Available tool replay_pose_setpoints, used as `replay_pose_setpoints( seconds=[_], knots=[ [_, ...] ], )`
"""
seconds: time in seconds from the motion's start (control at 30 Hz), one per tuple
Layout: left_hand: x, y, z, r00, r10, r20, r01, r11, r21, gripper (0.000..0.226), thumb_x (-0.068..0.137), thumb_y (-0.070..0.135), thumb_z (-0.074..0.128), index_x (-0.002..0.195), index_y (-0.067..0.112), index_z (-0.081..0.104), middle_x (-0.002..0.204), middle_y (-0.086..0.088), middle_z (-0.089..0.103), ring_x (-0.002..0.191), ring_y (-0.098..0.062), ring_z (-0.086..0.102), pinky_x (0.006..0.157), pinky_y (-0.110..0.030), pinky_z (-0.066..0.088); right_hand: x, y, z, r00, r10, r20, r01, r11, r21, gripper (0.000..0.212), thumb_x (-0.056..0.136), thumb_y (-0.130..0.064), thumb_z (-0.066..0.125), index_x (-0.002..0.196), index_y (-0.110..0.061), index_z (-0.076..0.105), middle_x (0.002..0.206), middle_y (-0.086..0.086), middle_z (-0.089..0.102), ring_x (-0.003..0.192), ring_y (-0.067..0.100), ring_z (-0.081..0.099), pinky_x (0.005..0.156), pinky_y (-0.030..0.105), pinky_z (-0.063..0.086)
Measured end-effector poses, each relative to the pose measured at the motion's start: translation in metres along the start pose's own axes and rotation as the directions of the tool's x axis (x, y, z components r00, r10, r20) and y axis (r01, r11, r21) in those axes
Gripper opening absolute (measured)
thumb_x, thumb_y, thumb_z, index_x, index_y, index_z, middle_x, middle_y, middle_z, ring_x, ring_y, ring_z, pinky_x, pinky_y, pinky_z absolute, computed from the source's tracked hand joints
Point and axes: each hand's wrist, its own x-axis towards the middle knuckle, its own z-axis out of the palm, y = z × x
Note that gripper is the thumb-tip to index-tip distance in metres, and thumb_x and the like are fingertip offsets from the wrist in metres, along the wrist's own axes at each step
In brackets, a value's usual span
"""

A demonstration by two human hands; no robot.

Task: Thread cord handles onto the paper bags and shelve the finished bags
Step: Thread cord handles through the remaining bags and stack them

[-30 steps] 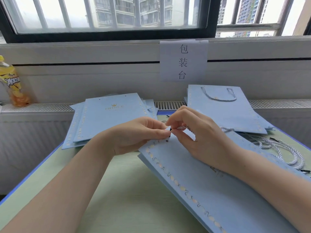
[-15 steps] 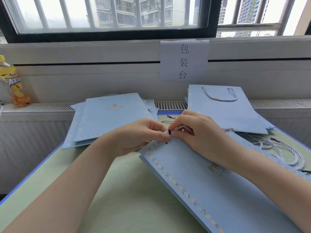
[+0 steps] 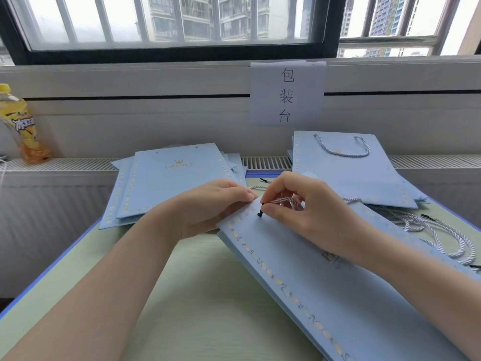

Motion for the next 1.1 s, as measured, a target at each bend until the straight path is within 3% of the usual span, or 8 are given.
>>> replay_pose_setpoints(
  seconds=[0.07, 0.2, 0.4, 0.53, 0.7, 1.1],
  knots=[
    [-0.0016, 0.0012, -0.0007, 1.000, 0.009, 0.004, -0.009, 0.999, -0.036, 0.037, 0.095, 0.010, 0.041, 0.085, 0.017, 0.075, 0.090, -0.007, 0.071, 0.082, -0.022, 0.061, 0.076, -0.033, 0.046, -0.0004, 0.0005, 0.0021, 0.999, -0.010, -0.033, 0.010, 1.000, 0.000, 0.016, 0.081, -0.006, 0.071, 0.081, -0.019, 0.062, 0.074, -0.014, 0.062, 0.070, 0.000, 0.055, 0.065, 0.008, 0.038],
    [-0.0050, 0.0025, -0.0051, 0.982, 0.081, 0.172, -0.061, 0.991, -0.120, 0.042, 0.080, 0.004, 0.038, 0.103, 0.011, 0.072, 0.093, -0.008, 0.069, 0.076, -0.016, 0.062, 0.065, -0.024, 0.051, -0.0003, 0.0003, 0.0011, 0.994, -0.055, -0.090, 0.052, 0.998, -0.043, 0.012, 0.079, -0.011, 0.069, 0.080, -0.020, 0.061, 0.079, -0.014, 0.063, 0.076, -0.002, 0.056, 0.068, 0.005, 0.037],
    [-0.0025, -0.0024, -0.0057, 0.956, 0.144, 0.256, -0.078, 0.965, -0.251, 0.042, 0.077, 0.007, 0.040, 0.105, 0.009, 0.071, 0.092, -0.009, 0.069, 0.075, -0.016, 0.064, 0.066, -0.024, 0.053, -0.0001, 0.0005, -0.0040, 0.991, -0.131, -0.030, 0.126, 0.982, -0.141, 0.001, 0.082, -0.017, 0.061, 0.081, -0.017, 0.061, 0.081, -0.010, 0.058, 0.075, 0.006, 0.053, 0.069, 0.013, 0.040],
    [-0.0042, 0.0000, -0.0062, 0.947, 0.167, 0.275, -0.088, 0.957, -0.276, 0.040, 0.079, 0.011, 0.037, 0.096, 0.010, 0.073, 0.088, -0.007, 0.069, 0.073, -0.015, 0.064, 0.062, -0.024, 0.052, 0.0017, 0.0035, -0.0068, 0.987, -0.158, -0.024, 0.155, 0.983, -0.102, 0.006, 0.084, -0.014, 0.060, 0.085, -0.012, 0.064, 0.083, -0.006, 0.059, 0.077, 0.007, 0.055, 0.071, 0.014, 0.042],
    [-0.0025, -0.0011, -0.0032, 0.976, 0.127, 0.175, -0.091, 0.975, -0.202, 0.027, 0.074, 0.007, 0.043, 0.066, 0.015, 0.067, 0.061, 0.000, 0.060, 0.051, -0.010, 0.056, 0.049, -0.020, 0.045, 0.0023, 0.0099, -0.0055, 0.985, -0.173, -0.007, 0.171, 0.980, -0.106, 0.009, 0.085, -0.014, 0.059, 0.089, -0.011, 0.067, 0.086, -0.001, 0.059, 0.078, 0.010, 0.055, 0.070, 0.020, 0.044],
    [-0.0032, -0.0007, -0.0025, 0.960, 0.184, 0.210, -0.134, 0.964, -0.231, 0.010, 0.082, 0.014, 0.057, 0.081, 0.012, 0.067, 0.074, -0.004, 0.064, 0.061, -0.014, 0.061, 0.056, -0.023, 0.051, 0.0001, 0.0048, -0.0063, 0.981, -0.185, -0.061, 0.185, 0.983, -0.021, 0.008, 0.089, -0.009, 0.054, 0.090, -0.008, 0.062, 0.082, -0.011, 0.058, 0.077, -0.001, 0.053, 0.072, 0.010, 0.038]
  ],
)
